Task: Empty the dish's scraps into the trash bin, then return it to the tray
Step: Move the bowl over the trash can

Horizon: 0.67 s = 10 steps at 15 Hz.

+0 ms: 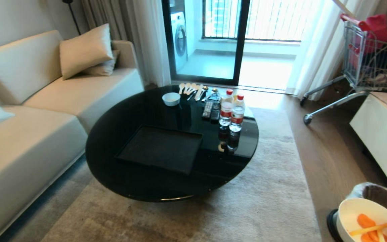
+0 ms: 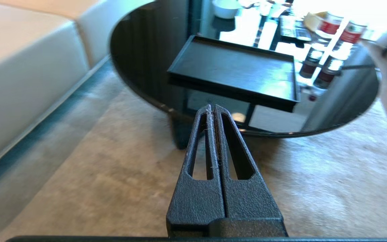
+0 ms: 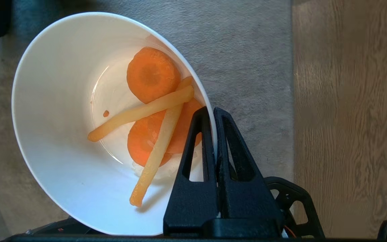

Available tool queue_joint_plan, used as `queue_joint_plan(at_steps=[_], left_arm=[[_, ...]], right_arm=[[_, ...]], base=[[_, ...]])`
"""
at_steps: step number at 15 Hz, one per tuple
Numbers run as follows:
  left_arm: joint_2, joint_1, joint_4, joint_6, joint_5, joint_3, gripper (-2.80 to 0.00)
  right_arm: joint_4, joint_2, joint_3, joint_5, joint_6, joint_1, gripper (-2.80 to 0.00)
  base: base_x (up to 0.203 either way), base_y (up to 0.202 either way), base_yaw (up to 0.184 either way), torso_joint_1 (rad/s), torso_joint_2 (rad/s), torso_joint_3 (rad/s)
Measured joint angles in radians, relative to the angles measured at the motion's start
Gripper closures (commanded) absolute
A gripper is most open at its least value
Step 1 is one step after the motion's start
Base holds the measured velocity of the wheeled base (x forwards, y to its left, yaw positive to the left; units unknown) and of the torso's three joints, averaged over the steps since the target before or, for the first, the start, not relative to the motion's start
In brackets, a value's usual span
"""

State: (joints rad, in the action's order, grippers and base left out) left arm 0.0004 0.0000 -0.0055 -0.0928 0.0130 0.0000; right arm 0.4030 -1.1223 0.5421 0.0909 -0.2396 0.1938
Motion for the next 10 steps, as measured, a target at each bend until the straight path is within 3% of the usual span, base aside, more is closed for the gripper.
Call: queue_joint_plan(at_steps=[10], left_arm=[[0.0,0.0,0.0,0.0,0.0,0.0,0.0]], right_arm=[[0.0,-0.011,-0.005,-0.001,0.0,0.001,0.0]], base=[[0.0,0.01,-0.167,0.002,0.0,0.002]])
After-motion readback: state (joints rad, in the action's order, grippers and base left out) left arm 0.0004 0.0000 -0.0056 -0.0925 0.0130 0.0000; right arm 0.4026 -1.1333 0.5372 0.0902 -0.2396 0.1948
